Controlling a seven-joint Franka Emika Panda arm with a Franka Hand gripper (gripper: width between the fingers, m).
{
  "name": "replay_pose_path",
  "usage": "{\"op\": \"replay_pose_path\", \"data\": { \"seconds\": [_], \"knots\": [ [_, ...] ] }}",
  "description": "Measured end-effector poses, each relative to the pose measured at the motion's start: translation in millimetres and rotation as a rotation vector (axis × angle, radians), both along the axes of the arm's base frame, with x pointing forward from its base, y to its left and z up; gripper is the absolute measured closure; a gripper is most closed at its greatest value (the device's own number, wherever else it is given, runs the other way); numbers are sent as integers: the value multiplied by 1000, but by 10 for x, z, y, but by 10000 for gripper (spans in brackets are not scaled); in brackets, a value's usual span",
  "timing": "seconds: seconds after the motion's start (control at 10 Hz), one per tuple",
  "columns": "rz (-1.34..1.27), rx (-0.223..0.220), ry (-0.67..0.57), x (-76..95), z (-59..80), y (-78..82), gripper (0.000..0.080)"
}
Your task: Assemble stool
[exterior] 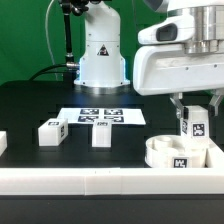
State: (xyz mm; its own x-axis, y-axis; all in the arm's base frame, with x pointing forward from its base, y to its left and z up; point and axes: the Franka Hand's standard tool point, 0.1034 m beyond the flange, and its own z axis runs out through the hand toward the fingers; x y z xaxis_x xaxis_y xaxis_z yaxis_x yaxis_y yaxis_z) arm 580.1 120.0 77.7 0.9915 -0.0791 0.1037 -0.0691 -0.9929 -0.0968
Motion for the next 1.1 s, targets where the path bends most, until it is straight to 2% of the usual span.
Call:
{"op": "replay_pose_path", "data": {
  "seconds": [0.4, 0.5, 1.1],
  "knots": [
    [-408, 62, 22, -9, -2, 10, 462],
    [-458, 65, 25, -8, -1, 10, 462],
    [-854, 150, 75, -4, -4, -4, 462]
  ]
}}
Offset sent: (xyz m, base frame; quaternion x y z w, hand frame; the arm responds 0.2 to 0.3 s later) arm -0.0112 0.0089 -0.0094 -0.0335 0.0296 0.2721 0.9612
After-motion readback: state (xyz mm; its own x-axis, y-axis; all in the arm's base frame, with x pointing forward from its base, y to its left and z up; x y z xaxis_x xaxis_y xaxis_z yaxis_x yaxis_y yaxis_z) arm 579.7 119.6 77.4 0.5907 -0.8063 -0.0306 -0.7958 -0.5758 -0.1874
